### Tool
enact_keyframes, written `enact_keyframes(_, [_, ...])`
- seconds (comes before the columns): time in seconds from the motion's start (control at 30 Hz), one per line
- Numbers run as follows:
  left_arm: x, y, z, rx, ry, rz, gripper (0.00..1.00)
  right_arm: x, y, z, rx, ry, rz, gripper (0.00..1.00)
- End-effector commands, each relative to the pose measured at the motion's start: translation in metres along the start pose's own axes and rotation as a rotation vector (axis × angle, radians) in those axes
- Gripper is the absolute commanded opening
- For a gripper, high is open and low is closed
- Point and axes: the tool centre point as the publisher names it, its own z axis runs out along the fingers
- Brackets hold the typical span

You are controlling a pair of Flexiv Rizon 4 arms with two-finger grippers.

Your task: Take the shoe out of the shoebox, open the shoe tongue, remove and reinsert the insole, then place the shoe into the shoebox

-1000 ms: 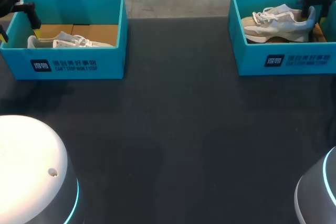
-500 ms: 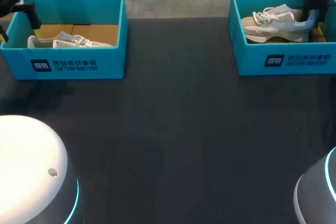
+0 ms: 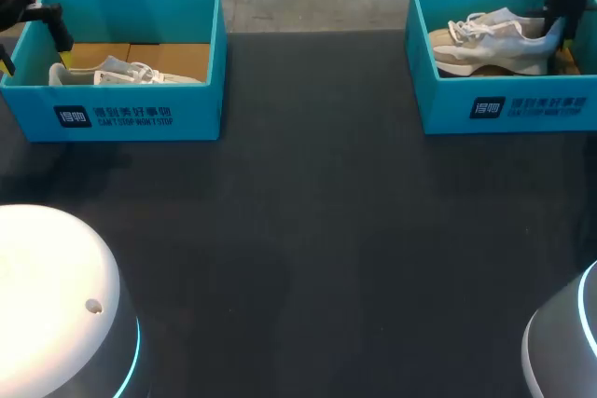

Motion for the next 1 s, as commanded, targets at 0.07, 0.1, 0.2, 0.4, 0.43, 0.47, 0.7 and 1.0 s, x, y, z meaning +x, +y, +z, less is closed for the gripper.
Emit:
enact_keyframes(0.07, [0.000,-0.001,0.000,-0.002,0.001,0.000,1.00,-0.008,-0.001,-0.012,-0.003,0.012,-0.003,0.00])
enact_keyframes(0.1, [0.000,-0.001,0.000,-0.002,0.001,0.000,1.00,-0.010,-0.002,-0.018,-0.009,0.016,-0.001,0.00])
enact_keyframes(0.2, [0.000,-0.001,0.000,-0.002,0.001,0.000,1.00,-0.015,-0.004,-0.033,-0.025,0.022,0.001,0.00])
enact_keyframes(0.4, [0.000,-0.001,0.000,-0.002,0.001,0.000,1.00,-0.020,-0.009,-0.063,-0.059,0.022,-0.010,0.00])
enact_keyframes(0.43, [0.000,-0.001,0.000,-0.002,0.001,0.000,1.00,-0.020,-0.009,-0.068,-0.067,0.025,-0.009,0.00])
enact_keyframes(0.47, [0.000,-0.001,0.000,-0.002,0.001,0.000,1.00,-0.021,-0.010,-0.074,-0.077,0.024,-0.011,0.00])
enact_keyframes(0.7, [0.000,-0.001,0.000,-0.002,0.001,0.000,1.00,-0.029,-0.011,-0.111,-0.105,0.002,-0.014,0.00])
enact_keyframes(1.0, [0.000,-0.001,0.000,-0.002,0.001,0.000,1.00,-0.040,-0.015,-0.169,-0.145,-0.026,-0.012,0.00])
